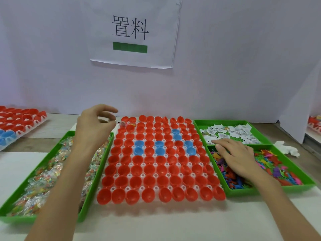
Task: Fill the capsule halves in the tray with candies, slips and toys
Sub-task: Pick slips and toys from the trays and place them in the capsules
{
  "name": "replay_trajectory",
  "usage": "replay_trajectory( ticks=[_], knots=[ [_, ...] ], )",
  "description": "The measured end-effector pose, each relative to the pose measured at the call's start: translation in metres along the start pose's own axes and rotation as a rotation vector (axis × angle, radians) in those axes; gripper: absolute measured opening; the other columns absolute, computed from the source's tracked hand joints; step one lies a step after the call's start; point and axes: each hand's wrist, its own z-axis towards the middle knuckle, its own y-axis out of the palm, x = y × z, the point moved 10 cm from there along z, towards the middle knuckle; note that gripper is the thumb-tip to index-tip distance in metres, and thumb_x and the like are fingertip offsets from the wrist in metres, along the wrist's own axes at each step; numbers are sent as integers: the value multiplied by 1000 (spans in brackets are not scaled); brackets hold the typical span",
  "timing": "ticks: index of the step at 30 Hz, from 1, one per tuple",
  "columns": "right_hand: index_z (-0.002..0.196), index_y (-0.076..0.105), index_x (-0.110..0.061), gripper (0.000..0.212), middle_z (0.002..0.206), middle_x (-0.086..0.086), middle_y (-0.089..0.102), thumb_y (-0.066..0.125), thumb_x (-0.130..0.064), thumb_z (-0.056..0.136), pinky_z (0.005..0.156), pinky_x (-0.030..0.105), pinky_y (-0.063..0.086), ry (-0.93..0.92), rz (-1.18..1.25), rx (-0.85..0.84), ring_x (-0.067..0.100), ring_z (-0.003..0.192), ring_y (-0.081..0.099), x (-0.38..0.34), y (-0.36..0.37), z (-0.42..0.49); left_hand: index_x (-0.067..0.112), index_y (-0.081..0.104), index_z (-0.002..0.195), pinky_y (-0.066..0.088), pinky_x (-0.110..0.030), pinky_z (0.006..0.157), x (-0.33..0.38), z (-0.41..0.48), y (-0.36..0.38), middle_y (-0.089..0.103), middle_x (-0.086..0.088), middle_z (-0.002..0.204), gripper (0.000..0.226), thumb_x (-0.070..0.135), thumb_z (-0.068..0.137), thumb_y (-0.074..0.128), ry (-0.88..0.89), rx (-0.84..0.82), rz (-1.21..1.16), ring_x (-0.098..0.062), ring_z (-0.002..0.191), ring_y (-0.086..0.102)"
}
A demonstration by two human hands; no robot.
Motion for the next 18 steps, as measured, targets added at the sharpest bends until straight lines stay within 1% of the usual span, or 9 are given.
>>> replay_trajectory(
  ticks=[3,5,6,7,9,11,13,15,18],
  knots=[
    [122,65,-42,45,132,-13,57,25,-54,104,100,42,23,34,23,-33,15,125,48,-6,0,10,30,73,97,56,-24,65,37,-12,16,74,7,88,27,5,89,70,99,-85,-146,-10,76,71],
    [102,72,-30,48,121,-12,64,29,-52,104,92,41,21,49,29,-23,13,111,52,-11,1,14,32,74,95,60,-24,65,58,-20,22,75,9,85,26,7,88,73,163,-115,-202,-8,73,71],
    [95,72,-23,51,115,-10,69,31,-51,104,91,41,22,62,28,-14,13,105,54,-12,1,17,33,74,94,60,-22,66,66,-23,23,76,10,83,26,8,87,74,188,-122,-222,-7,72,71],
    [92,73,-19,51,111,-6,72,34,-49,104,94,44,24,82,24,-11,14,103,57,-12,1,20,34,74,92,59,-19,66,72,-26,24,76,11,81,26,9,86,75,207,-125,-235,-7,71,71],
    [100,75,-15,48,113,3,74,38,-45,104,97,43,26,140,2,-24,16,95,61,-9,0,28,33,74,91,55,-14,64,81,-29,23,76,13,78,24,11,84,77,225,-123,-252,-4,67,69],
    [106,75,-13,46,117,8,72,39,-41,104,89,37,23,165,-25,-22,18,94,63,-9,0,33,32,74,90,53,-11,64,85,-31,20,75,13,76,22,12,83,79,219,-117,-281,-1,67,69],
    [101,76,-12,46,115,8,73,39,-38,104,85,34,18,147,-43,11,18,93,64,-10,0,35,31,74,90,52,-9,66,87,-33,19,76,13,76,20,14,83,80,213,-118,-314,-1,72,71],
    [96,76,-11,46,111,7,74,39,-36,104,82,33,17,130,-50,46,18,90,63,-11,-1,36,30,74,90,53,-10,66,88,-35,20,76,11,79,18,13,84,79,205,-133,-359,-4,74,72],
    [100,75,-10,44,104,7,75,40,-36,105,83,34,24,136,-48,51,20,88,64,-11,-5,41,28,74,90,54,-12,66,90,-38,21,77,11,81,17,12,85,78,194,-159,-417,-6,74,73]
  ],
)
